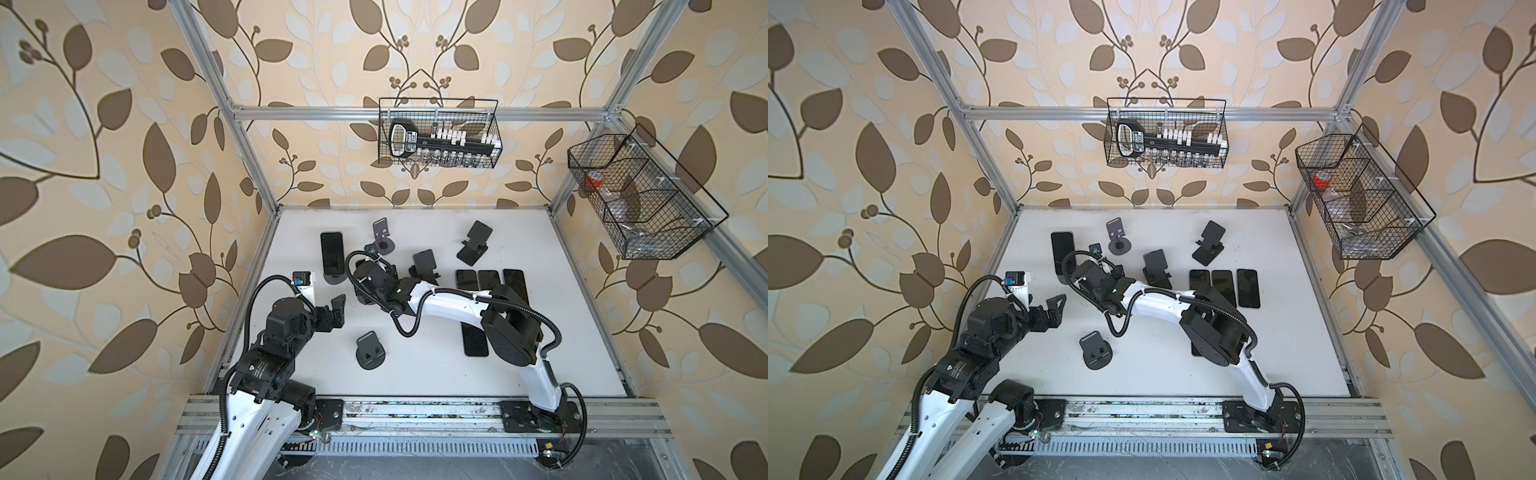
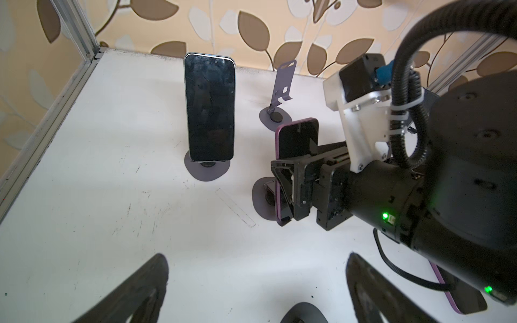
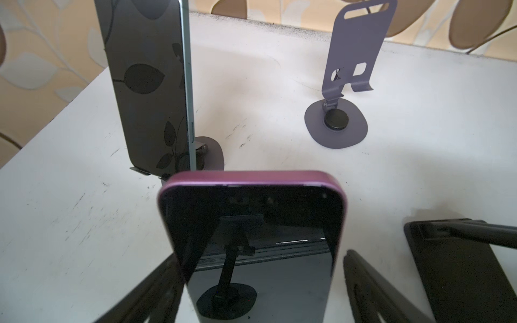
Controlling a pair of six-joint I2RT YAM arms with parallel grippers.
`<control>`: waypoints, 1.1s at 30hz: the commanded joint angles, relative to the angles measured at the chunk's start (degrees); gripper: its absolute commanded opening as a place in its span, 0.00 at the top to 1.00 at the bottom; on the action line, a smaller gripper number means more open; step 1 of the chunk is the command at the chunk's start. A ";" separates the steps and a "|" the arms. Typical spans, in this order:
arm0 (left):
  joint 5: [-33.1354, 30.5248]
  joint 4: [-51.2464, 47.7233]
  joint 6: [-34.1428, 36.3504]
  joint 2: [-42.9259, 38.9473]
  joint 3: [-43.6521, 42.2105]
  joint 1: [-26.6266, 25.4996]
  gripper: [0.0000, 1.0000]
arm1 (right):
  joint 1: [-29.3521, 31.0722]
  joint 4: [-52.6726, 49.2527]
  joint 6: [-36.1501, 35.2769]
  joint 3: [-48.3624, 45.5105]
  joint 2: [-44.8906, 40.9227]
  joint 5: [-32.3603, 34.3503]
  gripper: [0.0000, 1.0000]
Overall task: Remove the phone from the phone stand
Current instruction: 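Lift the purple-edged phone upward off its round stand with the right gripper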
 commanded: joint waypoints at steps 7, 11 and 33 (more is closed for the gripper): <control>0.85 0.60 -0.23 0.11 -0.22 0.17 0.01 | -0.28 0.08 -0.45 -0.15 -1.13 -1.26 0.14; 0.86 0.56 -0.27 -0.06 -0.20 0.15 0.01 | -0.28 0.08 -0.63 -0.11 -1.12 -1.03 0.16; 1.05 0.70 -0.40 0.77 -0.20 0.15 0.01 | -0.28 3.63 -2.74 -3.17 -4.61 -1.53 0.28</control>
